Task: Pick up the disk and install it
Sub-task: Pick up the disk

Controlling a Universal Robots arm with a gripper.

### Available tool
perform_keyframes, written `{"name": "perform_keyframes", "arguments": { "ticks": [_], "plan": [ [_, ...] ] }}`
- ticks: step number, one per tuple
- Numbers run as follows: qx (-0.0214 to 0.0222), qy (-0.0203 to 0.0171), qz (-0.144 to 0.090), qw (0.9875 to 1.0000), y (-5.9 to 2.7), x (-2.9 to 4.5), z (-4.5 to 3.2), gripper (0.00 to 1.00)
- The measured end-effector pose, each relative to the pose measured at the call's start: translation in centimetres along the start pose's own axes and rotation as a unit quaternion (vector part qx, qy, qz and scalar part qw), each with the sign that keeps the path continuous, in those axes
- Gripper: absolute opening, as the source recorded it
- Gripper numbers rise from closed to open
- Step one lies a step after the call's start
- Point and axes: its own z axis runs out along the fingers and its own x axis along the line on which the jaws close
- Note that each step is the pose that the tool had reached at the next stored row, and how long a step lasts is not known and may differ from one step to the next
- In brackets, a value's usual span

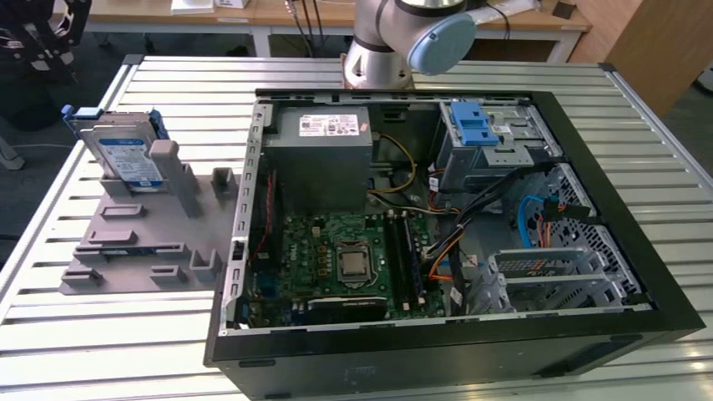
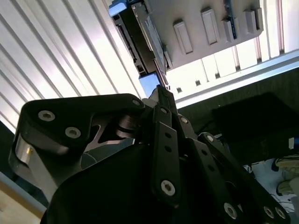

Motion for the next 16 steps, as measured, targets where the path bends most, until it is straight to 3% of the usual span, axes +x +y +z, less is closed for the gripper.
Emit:
{"name": "perform_keyframes", "arguments": {
  "ticks": [4, 8, 12, 16],
  "plan": [
    [0.0003, 0.0019, -0.03, 0.9996, -0.01, 0.0, 0.01, 0.11],
    [0.0003, 0.0034, -0.06, 0.9982, 0.0, 0.0, 0.03, 0.11],
    [0.0001, 0.0048, -0.09, 0.9959, 0.0, 0.0, 0.04, 0.11],
    [-0.0001, 0.0061, -0.12, 0.9928, 0.0, 0.0, 0.06, 0.11]
  ]
}}
